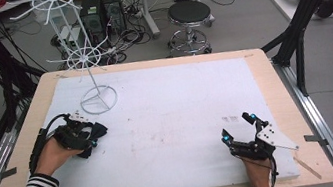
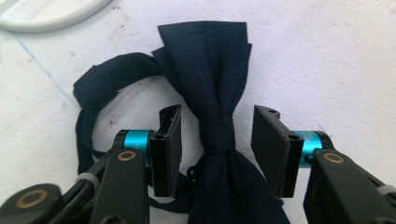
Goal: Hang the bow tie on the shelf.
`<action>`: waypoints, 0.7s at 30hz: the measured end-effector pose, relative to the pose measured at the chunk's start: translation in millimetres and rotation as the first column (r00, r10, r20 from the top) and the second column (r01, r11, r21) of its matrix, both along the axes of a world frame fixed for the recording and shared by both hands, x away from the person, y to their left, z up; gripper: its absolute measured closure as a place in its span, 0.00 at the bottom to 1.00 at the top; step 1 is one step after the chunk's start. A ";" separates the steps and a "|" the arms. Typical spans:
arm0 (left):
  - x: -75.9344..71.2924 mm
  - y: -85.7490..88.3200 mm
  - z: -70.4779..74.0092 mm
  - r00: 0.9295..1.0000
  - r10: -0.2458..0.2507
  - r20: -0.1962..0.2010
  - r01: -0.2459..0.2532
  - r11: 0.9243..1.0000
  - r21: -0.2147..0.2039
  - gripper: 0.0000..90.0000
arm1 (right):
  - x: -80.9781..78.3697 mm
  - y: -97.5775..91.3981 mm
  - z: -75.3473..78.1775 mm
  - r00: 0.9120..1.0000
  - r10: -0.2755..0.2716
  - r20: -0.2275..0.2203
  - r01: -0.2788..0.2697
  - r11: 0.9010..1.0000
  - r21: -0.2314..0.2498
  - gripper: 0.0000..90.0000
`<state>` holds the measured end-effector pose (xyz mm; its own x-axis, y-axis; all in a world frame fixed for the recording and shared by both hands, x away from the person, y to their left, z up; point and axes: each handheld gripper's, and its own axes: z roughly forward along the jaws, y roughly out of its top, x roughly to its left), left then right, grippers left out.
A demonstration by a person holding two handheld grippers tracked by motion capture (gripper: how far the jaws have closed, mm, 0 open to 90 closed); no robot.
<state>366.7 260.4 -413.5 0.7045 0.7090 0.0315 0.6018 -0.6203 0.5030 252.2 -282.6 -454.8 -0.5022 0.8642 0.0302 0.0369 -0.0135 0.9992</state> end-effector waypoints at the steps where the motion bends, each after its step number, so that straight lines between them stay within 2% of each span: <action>1: 0.2 0.1 -0.2 1.000 0.010 0.007 -0.010 1.000 0.003 0.59 | 0.1 0.0 0.0 1.000 -0.001 0.001 0.001 1.000 0.000 0.07; 7: 0.8 0.7 -2.6 1.000 0.015 -0.024 -0.015 1.000 0.005 0.64 | 0.1 0.0 -0.1 1.000 -0.001 0.001 0.001 1.000 0.000 0.07; 9: 0.4 0.0 -3.2 0.999 0.011 -0.032 -0.010 1.000 0.009 0.71 | 0.1 0.0 -0.1 1.000 -0.001 0.001 0.001 1.000 0.000 0.07; 12: 0.4 -1.1 -3.1 0.999 0.007 -0.040 -0.007 1.000 0.003 0.75 | 0.1 0.0 -0.1 1.000 -0.001 0.001 0.001 1.000 0.000 0.07; 15: 0.2 -2.2 -3.0 0.999 0.012 -0.030 -0.012 1.000 0.007 0.81 | 0.0 0.0 -0.1 1.000 -0.002 0.000 0.002 1.000 0.000 0.07; 21: -1.6 -1.8 -3.0 1.000 0.019 -0.014 -0.019 1.000 0.005 0.82 | -0.1 0.0 -0.1 1.000 -0.001 0.000 0.001 1.000 0.001 0.07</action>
<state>365.1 258.6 -416.4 0.6910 0.7224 0.0256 0.6207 -0.6111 0.4913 252.1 -282.6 -454.8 -0.5010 0.8649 0.0309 0.0368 -0.0144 0.9992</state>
